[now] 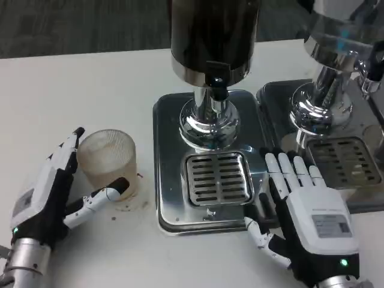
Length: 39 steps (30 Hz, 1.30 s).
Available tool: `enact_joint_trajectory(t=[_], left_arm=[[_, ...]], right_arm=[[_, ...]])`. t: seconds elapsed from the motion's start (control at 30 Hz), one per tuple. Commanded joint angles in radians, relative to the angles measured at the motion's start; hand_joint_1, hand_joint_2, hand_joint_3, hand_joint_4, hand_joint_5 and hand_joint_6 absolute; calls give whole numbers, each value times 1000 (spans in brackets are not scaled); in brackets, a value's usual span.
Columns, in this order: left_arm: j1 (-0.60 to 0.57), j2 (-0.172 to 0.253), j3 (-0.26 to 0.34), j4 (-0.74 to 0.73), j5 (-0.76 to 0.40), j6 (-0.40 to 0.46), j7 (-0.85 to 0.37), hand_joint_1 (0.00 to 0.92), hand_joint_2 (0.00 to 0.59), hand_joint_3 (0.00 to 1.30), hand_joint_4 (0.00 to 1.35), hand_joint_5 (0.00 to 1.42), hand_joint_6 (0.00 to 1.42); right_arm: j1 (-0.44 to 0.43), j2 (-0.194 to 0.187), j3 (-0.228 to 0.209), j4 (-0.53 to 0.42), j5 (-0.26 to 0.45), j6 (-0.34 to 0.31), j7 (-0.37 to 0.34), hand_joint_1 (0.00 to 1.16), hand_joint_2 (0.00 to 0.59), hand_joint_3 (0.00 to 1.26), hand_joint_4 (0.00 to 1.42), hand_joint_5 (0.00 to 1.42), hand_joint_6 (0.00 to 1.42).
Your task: Grasp the cup under the faucet to collect the drink, then remove the cup.
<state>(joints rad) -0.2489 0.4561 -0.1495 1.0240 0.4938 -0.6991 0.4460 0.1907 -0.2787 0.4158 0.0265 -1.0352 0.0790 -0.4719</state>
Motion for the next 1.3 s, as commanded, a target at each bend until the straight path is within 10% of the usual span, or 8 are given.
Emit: enact_joint_trajectory(t=[0.03, 0.3, 1.0, 1.3], left_arm=[[-21, 7, -27, 15, 20, -6, 16, 88, 25, 0, 0, 0, 0], [-41, 0, -39, 48, 24, -13, 37, 205, 33, 0, 0, 8, 13], [-111, -45, -115, 123, 65, -9, 135, 331, 57, 87, 166, 530, 831], [-106, -35, -149, 128, 73, 14, 152, 418, 75, 115, 234, 598, 898]], right_arm=[[2, 6, 6, -13, -4, 14, -7, 228, 469, 0, 0, 0, 31], [-1, 13, 11, -8, -2, 21, -8, 240, 472, 0, 0, 0, 33], [13, 17, 3, -24, 10, 29, -9, 280, 470, 13, 0, 0, 87], [29, 19, -1, -35, 18, 27, -12, 301, 463, 25, 0, 0, 93]])
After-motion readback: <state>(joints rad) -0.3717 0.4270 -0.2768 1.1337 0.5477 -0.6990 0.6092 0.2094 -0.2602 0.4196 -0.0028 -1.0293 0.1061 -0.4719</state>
